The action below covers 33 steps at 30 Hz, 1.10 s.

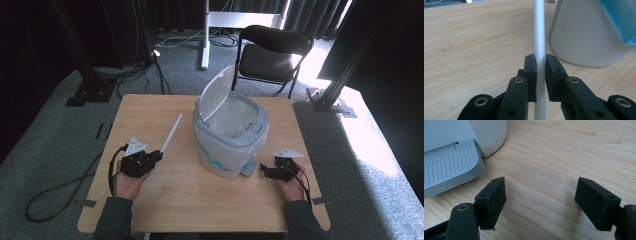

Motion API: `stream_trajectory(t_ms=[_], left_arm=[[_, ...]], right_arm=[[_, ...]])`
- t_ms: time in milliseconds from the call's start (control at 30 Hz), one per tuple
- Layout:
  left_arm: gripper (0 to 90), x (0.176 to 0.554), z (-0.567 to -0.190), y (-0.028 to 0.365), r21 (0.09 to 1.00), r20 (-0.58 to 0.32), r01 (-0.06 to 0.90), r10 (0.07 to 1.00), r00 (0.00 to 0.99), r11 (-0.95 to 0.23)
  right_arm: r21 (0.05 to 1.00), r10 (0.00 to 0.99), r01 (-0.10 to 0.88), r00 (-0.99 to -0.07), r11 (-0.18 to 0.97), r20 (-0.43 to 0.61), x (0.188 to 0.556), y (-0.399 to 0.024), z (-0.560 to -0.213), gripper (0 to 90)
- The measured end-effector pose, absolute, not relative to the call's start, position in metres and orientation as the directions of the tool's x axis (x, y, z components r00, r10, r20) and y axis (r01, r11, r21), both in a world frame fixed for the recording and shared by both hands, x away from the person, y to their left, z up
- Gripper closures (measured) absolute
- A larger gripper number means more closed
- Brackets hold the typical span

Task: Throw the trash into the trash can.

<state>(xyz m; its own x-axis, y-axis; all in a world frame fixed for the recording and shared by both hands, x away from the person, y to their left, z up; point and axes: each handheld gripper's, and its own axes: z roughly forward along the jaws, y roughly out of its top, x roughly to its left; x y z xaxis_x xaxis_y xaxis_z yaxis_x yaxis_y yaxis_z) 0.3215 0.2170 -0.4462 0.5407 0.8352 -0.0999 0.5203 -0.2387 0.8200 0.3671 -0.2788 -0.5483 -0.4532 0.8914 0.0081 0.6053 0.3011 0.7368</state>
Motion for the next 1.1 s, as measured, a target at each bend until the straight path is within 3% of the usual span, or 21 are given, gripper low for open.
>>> stream_trajectory(t_ms=[1100], left_arm=[[80.3, 0.302, -0.415, 0.208, 0.925, -0.078, 0.325, 0.738, 0.67, -0.197]], right_arm=[[0.737, 0.891, 0.605, -0.453, 0.301, 0.008, 0.367, -0.279, -0.548, 24.0]])
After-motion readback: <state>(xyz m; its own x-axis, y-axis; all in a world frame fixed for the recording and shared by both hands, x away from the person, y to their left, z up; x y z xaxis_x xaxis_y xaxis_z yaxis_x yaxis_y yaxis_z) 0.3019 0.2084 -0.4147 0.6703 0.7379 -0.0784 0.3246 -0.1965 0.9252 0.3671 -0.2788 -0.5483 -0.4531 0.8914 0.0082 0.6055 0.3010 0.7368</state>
